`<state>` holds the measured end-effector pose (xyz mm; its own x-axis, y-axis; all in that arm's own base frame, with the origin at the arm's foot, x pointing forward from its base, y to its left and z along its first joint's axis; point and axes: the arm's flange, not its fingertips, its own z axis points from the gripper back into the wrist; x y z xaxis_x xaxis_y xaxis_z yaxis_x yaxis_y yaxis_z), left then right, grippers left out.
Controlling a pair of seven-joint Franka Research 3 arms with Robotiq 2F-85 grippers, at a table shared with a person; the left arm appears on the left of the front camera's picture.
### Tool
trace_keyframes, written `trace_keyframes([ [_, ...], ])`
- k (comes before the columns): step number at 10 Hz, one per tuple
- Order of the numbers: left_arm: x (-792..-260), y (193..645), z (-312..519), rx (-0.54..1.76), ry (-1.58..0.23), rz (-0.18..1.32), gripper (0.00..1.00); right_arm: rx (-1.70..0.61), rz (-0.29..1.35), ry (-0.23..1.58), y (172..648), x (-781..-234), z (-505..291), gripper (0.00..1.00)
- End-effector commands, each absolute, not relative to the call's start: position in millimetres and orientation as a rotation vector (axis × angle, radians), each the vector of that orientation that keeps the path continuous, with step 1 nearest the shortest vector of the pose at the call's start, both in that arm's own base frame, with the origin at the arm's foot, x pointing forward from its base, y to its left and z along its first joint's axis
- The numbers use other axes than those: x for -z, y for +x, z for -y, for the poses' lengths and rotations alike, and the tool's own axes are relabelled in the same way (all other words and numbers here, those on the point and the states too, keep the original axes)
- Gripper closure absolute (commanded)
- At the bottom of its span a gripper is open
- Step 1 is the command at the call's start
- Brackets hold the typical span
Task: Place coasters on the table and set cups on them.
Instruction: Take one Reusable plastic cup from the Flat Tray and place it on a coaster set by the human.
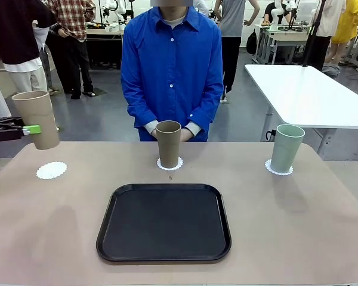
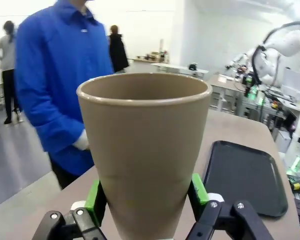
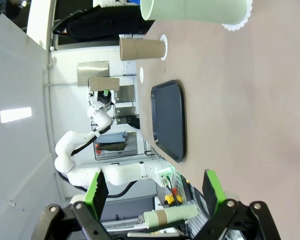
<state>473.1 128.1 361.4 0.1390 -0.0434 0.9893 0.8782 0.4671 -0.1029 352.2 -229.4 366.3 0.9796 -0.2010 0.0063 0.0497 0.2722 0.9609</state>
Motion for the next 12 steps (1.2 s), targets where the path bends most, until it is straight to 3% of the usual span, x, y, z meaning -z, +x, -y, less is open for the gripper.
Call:
trace_keyframes([
  [1, -354, 486, -145, 0.710, -0.812, 1.300, 0.17, 0.166, 0.136, 1.292, 352, -367, 229, 0.00],
  [9, -343, 483, -158, 0.701, -0.787, 1.271, 0.17, 0.166, 0.136, 1.292, 352, -367, 229, 0.00],
  [12, -312, 508, -166, 0.844, -0.843, 1.318, 0.17, 0.166, 0.136, 1.292, 352, -367, 229, 0.00],
])
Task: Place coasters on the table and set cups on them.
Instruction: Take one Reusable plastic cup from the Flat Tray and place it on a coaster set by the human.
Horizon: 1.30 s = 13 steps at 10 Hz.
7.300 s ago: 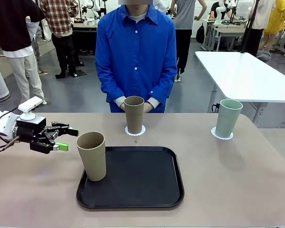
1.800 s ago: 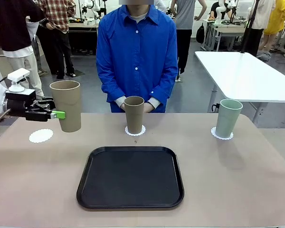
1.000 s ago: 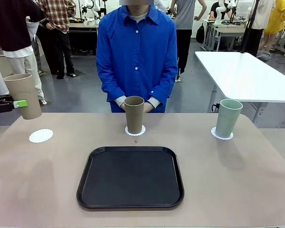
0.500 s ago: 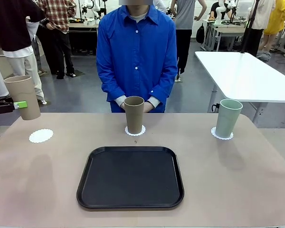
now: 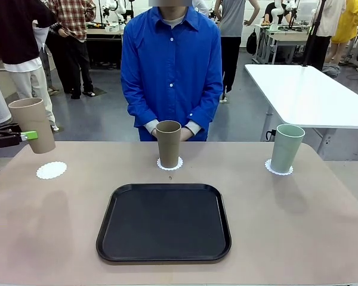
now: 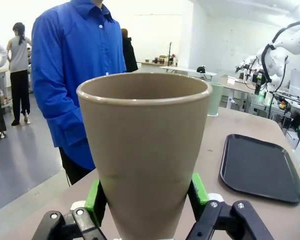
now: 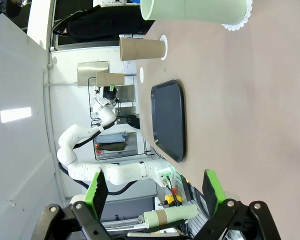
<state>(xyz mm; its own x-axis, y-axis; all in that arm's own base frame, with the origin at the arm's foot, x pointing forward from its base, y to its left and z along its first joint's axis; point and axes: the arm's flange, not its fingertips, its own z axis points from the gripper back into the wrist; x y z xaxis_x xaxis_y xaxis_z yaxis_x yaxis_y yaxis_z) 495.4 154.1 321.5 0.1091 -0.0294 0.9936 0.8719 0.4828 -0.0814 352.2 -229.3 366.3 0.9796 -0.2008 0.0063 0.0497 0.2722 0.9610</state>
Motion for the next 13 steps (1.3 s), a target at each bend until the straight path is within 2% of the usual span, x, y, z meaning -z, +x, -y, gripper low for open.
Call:
trace_keyframes([
  [1, -302, 511, -167, 0.826, -0.840, 1.335, 0.17, 0.166, 0.136, 1.292, 352, -367, 229, 0.00],
  [4, -284, 525, -170, 0.868, -0.798, 1.346, 0.17, 0.166, 0.136, 1.292, 352, -367, 229, 0.00],
  [7, -264, 528, -170, 0.903, -0.782, 1.296, 0.17, 0.166, 0.136, 1.292, 352, -367, 229, 0.00],
  [13, -234, 525, -182, 0.905, -0.841, 1.252, 0.17, 0.166, 0.136, 1.292, 352, -367, 229, 0.00],
])
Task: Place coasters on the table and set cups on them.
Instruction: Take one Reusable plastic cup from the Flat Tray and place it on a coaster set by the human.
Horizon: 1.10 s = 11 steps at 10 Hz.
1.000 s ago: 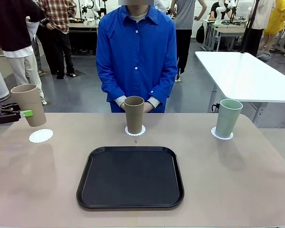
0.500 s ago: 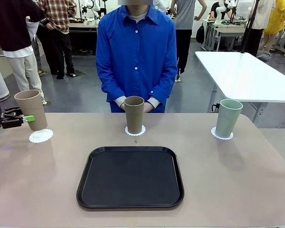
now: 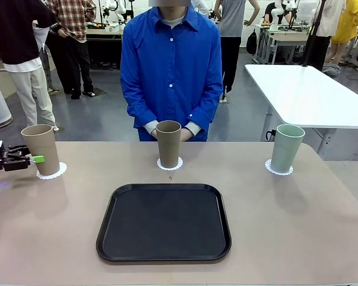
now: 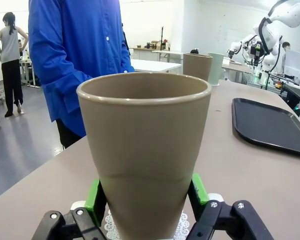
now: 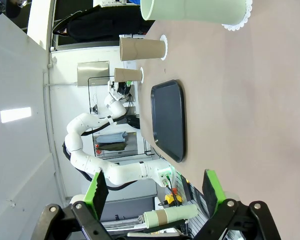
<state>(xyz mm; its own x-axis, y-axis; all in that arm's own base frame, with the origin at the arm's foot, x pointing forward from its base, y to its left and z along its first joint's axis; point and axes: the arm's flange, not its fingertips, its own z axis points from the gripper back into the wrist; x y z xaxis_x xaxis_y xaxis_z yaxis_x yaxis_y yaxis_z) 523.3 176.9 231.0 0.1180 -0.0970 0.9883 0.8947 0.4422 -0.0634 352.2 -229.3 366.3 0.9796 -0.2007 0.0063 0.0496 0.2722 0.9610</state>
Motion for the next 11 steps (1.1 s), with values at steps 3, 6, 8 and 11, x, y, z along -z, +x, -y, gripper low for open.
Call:
trace_keyframes([
  [3, -231, 524, -179, 0.916, -0.898, 1.273, 0.17, 0.166, 0.136, 1.292, 352, -367, 229, 0.00],
  [6, -226, 524, -175, 0.930, -0.943, 1.254, 0.17, 0.166, 0.136, 1.292, 352, -367, 229, 0.00],
  [8, -224, 524, -175, 0.947, -0.951, 1.254, 0.17, 0.166, 0.136, 1.292, 352, -367, 229, 0.00],
  [11, -222, 525, -174, 0.960, -0.957, 1.253, 0.17, 0.166, 0.136, 1.292, 352, -367, 229, 0.00],
])
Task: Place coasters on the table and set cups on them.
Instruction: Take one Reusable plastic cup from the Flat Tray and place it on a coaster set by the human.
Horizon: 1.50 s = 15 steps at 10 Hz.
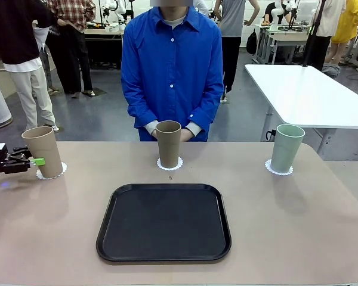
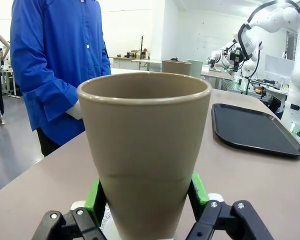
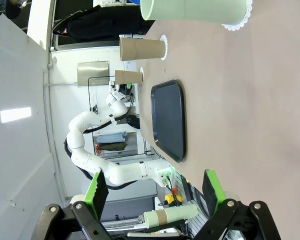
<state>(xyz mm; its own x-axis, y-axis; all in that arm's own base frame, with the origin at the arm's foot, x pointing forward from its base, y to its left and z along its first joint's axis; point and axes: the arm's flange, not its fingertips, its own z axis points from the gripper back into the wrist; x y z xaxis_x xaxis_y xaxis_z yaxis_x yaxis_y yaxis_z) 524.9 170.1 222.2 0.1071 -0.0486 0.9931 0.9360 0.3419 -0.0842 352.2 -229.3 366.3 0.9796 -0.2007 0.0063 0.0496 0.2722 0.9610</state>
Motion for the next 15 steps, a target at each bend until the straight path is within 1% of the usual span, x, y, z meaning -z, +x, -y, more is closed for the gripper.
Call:
trace_keyframes([
  [1, -222.4, 524.3, -174.1, 0.966, -0.958, 1.257, 0.08, 0.166, 0.136, 1.292, 351.7, -367.4, 229.3, 0.00],
  [2, -223.1, 523.6, -174.8, 0.978, -0.956, 1.263, 0.00, 0.166, 0.136, 1.292, 351.7, -367.4, 229.3, 0.00],
  [4, -225.1, 524.0, -176.4, 0.987, -0.948, 1.285, 0.00, 0.166, 0.136, 1.292, 351.7, -367.4, 229.3, 0.00],
  [8, -224.7, 525.2, -177.9, 1.003, -0.943, 1.281, 0.00, 0.166, 0.136, 1.292, 351.7, -367.4, 229.3, 0.00],
  [13, -221.4, 529.2, -180.3, 0.987, -0.959, 1.257, 0.00, 0.166, 0.136, 1.292, 351.7, -367.4, 229.3, 0.00],
  [15, -221.2, 529.6, -181.8, 0.989, -0.997, 1.248, 0.00, 0.166, 0.136, 1.292, 351.7, -367.4, 229.3, 0.00],
])
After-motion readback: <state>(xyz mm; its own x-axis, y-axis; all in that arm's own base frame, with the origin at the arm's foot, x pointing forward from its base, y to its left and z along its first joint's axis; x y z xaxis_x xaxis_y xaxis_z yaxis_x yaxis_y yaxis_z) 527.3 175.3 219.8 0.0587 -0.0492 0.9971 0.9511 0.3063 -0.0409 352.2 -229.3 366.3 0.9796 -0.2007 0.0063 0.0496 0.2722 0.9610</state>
